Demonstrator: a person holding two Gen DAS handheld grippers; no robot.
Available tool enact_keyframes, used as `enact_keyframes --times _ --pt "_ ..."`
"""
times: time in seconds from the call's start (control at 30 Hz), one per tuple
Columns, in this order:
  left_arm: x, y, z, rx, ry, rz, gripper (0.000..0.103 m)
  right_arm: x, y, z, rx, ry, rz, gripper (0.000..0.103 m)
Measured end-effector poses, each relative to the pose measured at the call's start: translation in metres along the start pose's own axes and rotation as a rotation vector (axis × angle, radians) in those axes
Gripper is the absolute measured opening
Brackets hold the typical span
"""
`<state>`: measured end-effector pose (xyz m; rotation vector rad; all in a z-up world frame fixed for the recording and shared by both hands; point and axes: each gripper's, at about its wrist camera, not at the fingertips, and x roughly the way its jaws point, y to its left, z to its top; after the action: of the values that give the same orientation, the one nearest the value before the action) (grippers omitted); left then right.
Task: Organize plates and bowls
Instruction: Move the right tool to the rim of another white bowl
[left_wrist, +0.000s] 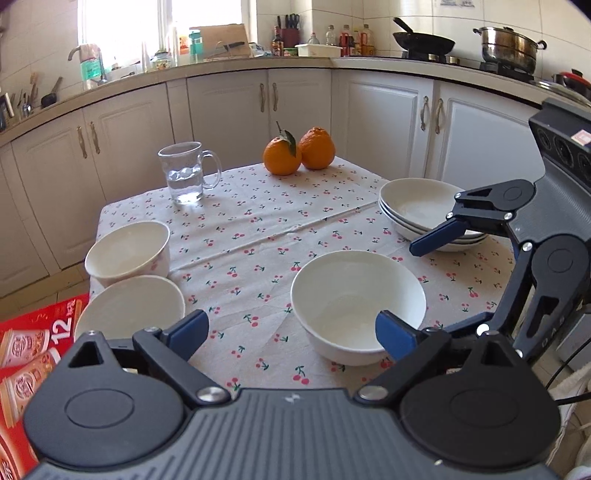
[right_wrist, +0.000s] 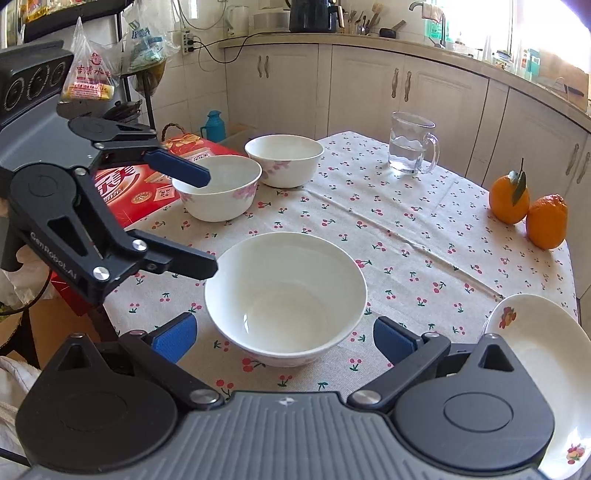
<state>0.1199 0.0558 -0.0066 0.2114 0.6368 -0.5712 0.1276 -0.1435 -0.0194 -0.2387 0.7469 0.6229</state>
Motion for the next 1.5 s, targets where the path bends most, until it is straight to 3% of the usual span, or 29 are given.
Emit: enact_keyframes --times 0.2,0.37,1.03,1.5 --pt "-0.011 0.012 -0.024 -0.086 -0.004 0.082 0.097 -0.004 0.006 0.006 0.002 -0.003 -0.021 0.103" --pt "-0.019 0.029 -0.031 -0.14 -0.008 0.09 0.097 -0.001 0.012 0.016 -0.018 0.011 -0.023 0.103" --pt "-0.009 0.078 -0.047 -0.096 0.025 0.204 0.098 0.048 0.03 0.093 -0.072 0.083 0.09 0.103" --pt "0.015 0.099 -0.042 -0.102 0.024 0.201 0.097 0.112 0.028 0.141 -0.081 0.144 0.186 0.103"
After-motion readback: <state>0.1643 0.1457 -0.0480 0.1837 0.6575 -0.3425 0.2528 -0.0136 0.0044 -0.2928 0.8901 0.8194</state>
